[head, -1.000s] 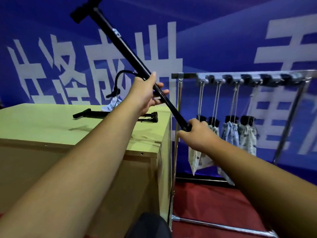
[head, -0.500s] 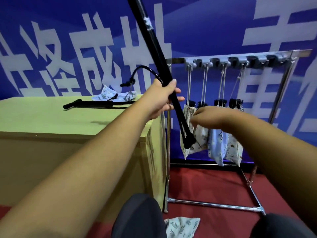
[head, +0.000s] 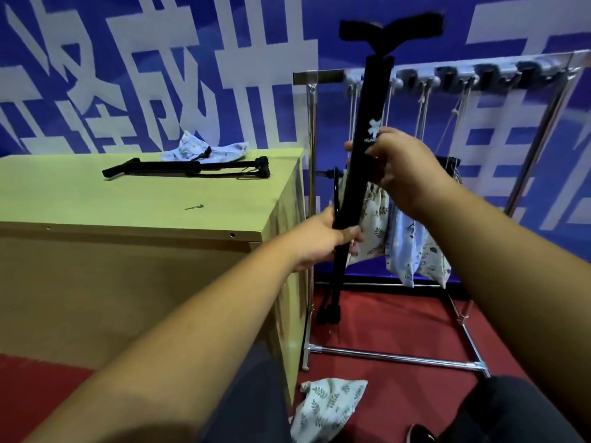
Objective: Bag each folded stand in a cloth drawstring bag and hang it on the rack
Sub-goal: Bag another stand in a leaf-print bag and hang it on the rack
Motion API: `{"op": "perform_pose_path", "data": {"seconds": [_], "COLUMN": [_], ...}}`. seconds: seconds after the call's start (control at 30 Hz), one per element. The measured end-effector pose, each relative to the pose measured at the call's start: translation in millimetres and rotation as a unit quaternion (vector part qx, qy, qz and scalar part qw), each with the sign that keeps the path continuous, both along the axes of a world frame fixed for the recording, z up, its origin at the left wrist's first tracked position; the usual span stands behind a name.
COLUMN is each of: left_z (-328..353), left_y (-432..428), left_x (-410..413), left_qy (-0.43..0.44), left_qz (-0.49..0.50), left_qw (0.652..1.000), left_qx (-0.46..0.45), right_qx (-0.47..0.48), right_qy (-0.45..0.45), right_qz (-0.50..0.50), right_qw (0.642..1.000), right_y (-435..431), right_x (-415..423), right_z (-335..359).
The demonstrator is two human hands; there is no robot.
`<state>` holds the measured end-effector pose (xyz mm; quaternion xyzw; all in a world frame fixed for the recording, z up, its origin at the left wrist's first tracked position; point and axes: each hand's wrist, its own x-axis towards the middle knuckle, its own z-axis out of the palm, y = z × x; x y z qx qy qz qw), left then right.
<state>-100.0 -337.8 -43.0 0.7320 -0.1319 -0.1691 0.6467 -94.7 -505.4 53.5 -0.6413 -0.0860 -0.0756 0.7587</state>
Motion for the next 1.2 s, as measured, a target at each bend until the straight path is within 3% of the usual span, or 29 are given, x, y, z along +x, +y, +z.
{"op": "perform_pose_path", "data": {"seconds": [0.3,0.43,0.6,0.8,0.93,1.03,1.2], "left_z": [-59,-81,-110,-145,-156,-157,-147], "left_y": [-4,-11,-20,-23,-30,-39,-41], "left_x": [12,17,20,24,32,42,50], "left_qy": [0.051,0.12,0.12,0.13,0.159,0.153,0.128], "left_qz": [-0.001,0.062,0.076,0.108,0.173,0.183,0.194], "left_qw": [0.993,0.989,0.988,0.985,0.972,0.971,0.971], "left_qx": [0.107,0.061,0.061,0.04,-0.007,-0.032,-0.063], "right_qx": [0.0,0.0,-0.026,-0.108,-0.148,-0.118,-0.16], "right_qy": [-0.008,0.003,0.007,0.077,0.095,0.097,0.102], "right_qz": [-0.048,-0.047,-0.087,-0.099,-0.117,-0.133,-0.129], "right_qw": [0.999,0.999,0.996,0.986,0.977,0.979,0.973], "right_y": [-9,-5,0,-1,-6,-7,-4], "right_x": [0,7,14,17,31,41,51], "right_z": [-68,-104,-148,-198,-205,-207,-210]}}
